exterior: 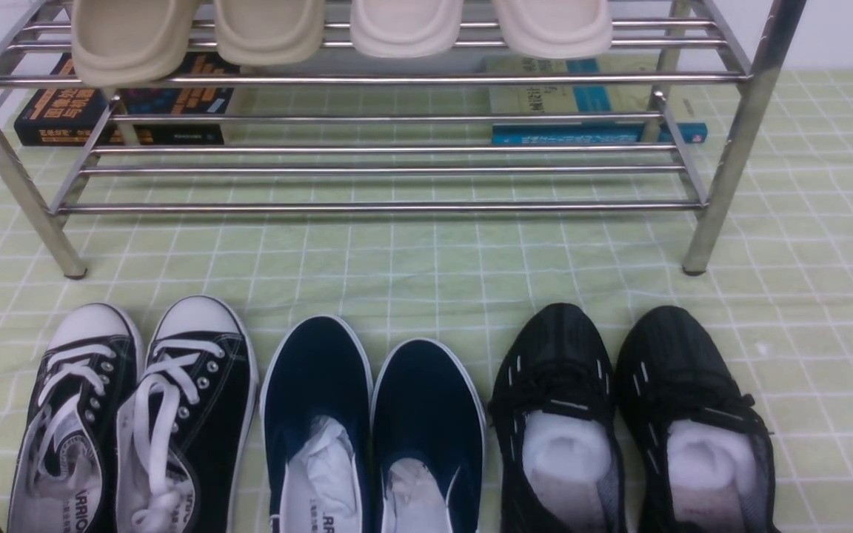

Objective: Take the shoes off the shelf with your hand from the green coffee tablecloth.

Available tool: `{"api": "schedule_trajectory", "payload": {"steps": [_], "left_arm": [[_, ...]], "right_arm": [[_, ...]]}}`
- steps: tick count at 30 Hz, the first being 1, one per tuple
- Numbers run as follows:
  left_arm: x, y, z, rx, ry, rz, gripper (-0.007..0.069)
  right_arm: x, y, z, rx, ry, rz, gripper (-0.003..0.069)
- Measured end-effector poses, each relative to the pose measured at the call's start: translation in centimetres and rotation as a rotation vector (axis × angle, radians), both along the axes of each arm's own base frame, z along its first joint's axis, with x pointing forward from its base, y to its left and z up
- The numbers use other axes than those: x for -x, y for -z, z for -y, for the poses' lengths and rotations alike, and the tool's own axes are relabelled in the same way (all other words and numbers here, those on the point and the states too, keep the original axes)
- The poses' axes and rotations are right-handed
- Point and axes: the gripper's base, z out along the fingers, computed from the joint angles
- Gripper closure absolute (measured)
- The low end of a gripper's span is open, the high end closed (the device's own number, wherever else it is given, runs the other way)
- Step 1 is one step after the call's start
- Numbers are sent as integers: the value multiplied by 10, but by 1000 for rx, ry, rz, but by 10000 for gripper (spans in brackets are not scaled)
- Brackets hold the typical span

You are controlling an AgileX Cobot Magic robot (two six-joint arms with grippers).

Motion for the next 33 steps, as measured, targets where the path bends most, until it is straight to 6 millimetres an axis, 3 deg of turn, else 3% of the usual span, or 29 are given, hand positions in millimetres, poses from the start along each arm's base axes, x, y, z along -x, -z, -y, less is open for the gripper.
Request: {"api": "schedule_trajectory", "payload": {"steps": [33], "left_arm": [[0,0,-2,-46,-3,-2,540]], "right_arm": [[0,0,0,0,0,0,421]]}}
